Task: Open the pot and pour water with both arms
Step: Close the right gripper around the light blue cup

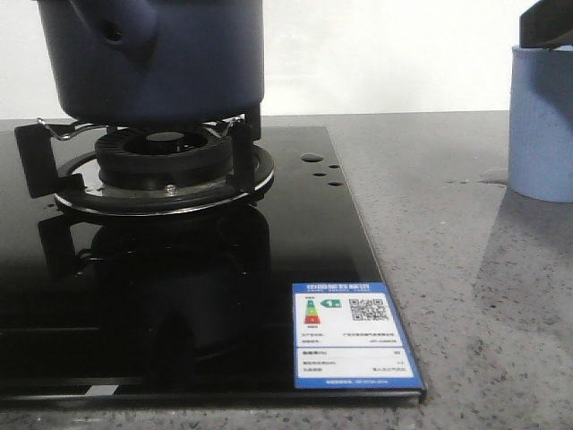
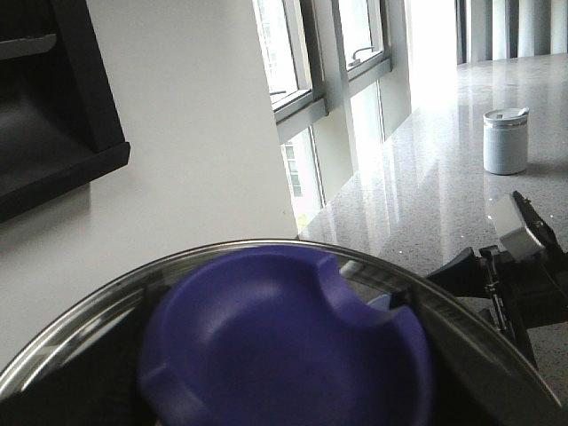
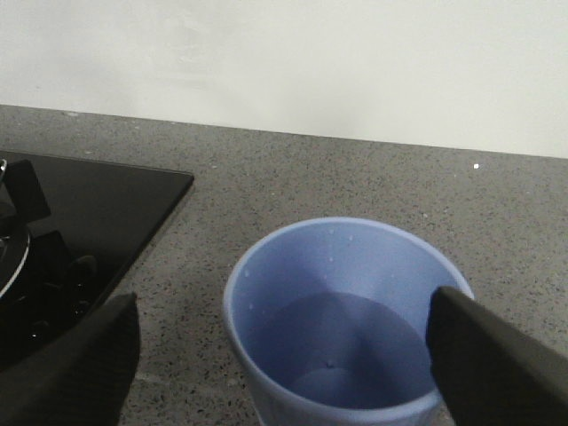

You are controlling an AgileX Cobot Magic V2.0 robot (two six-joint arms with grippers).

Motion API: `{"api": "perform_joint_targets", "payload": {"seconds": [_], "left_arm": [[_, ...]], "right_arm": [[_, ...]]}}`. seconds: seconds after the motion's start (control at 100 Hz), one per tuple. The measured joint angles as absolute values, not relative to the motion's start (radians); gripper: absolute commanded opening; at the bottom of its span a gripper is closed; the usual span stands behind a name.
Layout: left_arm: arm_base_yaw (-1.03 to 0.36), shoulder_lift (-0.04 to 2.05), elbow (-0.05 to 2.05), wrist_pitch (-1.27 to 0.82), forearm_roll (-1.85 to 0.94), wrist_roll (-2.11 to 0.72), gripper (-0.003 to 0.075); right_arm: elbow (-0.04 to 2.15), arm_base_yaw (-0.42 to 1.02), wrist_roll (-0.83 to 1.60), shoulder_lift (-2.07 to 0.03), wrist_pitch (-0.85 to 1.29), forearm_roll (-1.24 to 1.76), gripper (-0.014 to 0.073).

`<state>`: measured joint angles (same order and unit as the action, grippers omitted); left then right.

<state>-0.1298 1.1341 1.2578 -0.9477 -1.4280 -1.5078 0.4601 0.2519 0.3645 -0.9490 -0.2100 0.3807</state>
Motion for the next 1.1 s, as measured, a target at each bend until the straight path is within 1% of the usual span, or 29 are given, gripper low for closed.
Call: {"api": "perform_joint_targets", "payload": {"seconds": [0.11, 0.28, 0.38, 0.54, 0.85, 1.1], "left_arm": [[-0.13, 1.134, 1.258, -0.948, -1.428, -1.508, 0.0211], [-0.13, 1.134, 1.258, -0.948, -1.428, -1.508, 0.0211], [-0.13, 1.134, 1.258, -0.95, -1.428, -1.508, 0.0211], [-0.13, 1.134, 1.258, -0.95, -1.428, -1.508, 0.0211], [-0.13, 1.134, 1.258, -0.959, -1.432, -1.499, 0.0211], [-0.13, 1.134, 1.258, -0.976, -1.432, -1.49, 0.0211]], "right_arm": [[0.427, 0.252, 0.369, -0.958, -0.286, 0.403, 0.0594], [0.319, 0.252, 0.371, -0.964, -0.449, 0.468, 0.0594], [0.287, 0.252, 0.371, -0.971, -0.49, 0.472, 0.0594], [0.28, 0.252, 0.355, -1.01, -0.54, 0.43, 0.0594], [0.28, 0.252, 0.162, -1.153, -0.682, 0.274, 0.0592], [0.305, 0.252, 0.143, -1.278, -0.788, 0.266, 0.0592]]}}
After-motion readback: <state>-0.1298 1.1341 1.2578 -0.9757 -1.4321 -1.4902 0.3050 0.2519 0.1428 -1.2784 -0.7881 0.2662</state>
